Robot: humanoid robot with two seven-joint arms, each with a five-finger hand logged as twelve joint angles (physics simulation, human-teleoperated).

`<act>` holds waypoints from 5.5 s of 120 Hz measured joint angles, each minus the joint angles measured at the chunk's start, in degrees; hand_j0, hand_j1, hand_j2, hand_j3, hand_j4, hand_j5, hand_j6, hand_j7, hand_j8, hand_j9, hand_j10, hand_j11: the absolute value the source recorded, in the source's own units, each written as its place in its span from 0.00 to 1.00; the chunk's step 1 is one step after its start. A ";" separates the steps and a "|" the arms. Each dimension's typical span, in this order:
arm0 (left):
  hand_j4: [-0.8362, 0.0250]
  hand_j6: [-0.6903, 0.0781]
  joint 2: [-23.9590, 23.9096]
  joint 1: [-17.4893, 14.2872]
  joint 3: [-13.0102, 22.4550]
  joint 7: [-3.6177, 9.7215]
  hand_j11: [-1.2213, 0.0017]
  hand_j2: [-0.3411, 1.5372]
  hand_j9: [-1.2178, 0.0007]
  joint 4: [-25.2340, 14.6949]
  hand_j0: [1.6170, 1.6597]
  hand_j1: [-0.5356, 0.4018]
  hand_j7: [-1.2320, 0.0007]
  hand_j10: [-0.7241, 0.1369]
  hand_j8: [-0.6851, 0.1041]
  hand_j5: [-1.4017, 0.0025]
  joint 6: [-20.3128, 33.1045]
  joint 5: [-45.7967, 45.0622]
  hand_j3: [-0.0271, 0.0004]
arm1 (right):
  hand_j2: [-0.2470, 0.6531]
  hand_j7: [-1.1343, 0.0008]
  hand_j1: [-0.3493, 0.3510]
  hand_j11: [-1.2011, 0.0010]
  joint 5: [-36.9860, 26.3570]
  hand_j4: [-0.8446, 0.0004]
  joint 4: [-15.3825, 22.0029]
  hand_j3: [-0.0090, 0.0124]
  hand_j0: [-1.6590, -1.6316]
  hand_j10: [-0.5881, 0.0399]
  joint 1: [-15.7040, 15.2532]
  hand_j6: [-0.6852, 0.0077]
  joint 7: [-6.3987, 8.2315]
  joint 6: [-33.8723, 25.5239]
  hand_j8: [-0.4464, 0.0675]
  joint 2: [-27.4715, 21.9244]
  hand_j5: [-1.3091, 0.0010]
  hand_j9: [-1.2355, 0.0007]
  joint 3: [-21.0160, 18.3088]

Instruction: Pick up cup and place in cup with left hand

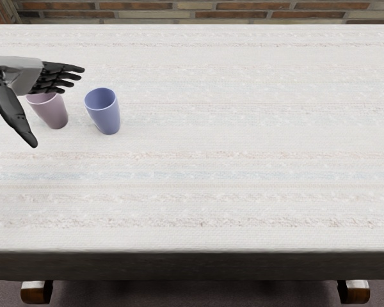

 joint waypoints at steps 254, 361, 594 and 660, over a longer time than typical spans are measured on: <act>0.62 0.51 -40.65 -1.71 11.05 15.33 0.68 0.21 0.68 23.69 0.96 0.56 0.69 0.49 0.49 0.72 23.01 43.61 0.99 | 0.27 0.97 0.04 0.97 0.01 0.97 -0.10 0.42 0.04 0.90 -1.14 0.95 -0.08 -0.09 0.82 0.00 0.97 0.97 0.00; 0.47 0.40 -42.49 -0.53 11.74 13.70 0.54 0.23 0.54 25.78 0.90 0.53 0.55 0.35 0.40 0.60 23.58 43.96 0.98 | 0.27 0.97 0.04 0.97 0.01 0.97 -0.10 0.42 0.04 0.90 -1.53 0.95 -0.08 -0.09 0.82 0.00 0.97 0.97 0.00; 0.41 0.51 -18.59 -11.33 5.74 26.28 0.46 0.22 0.47 1.75 0.86 0.48 0.47 0.32 0.50 0.53 17.68 39.32 0.99 | 0.27 0.97 0.04 0.97 0.01 0.97 -0.10 0.42 0.04 0.90 -1.51 0.95 0.01 -0.11 0.82 0.00 0.97 0.97 -0.03; 0.41 0.50 -18.83 -10.53 6.51 25.33 0.46 0.22 0.48 9.44 0.85 0.49 0.47 0.32 0.49 0.54 17.61 40.08 0.99 | 0.27 0.97 0.04 0.97 0.01 0.97 -0.10 0.42 0.04 0.90 -1.43 0.95 0.00 -0.10 0.82 0.00 0.97 0.97 0.00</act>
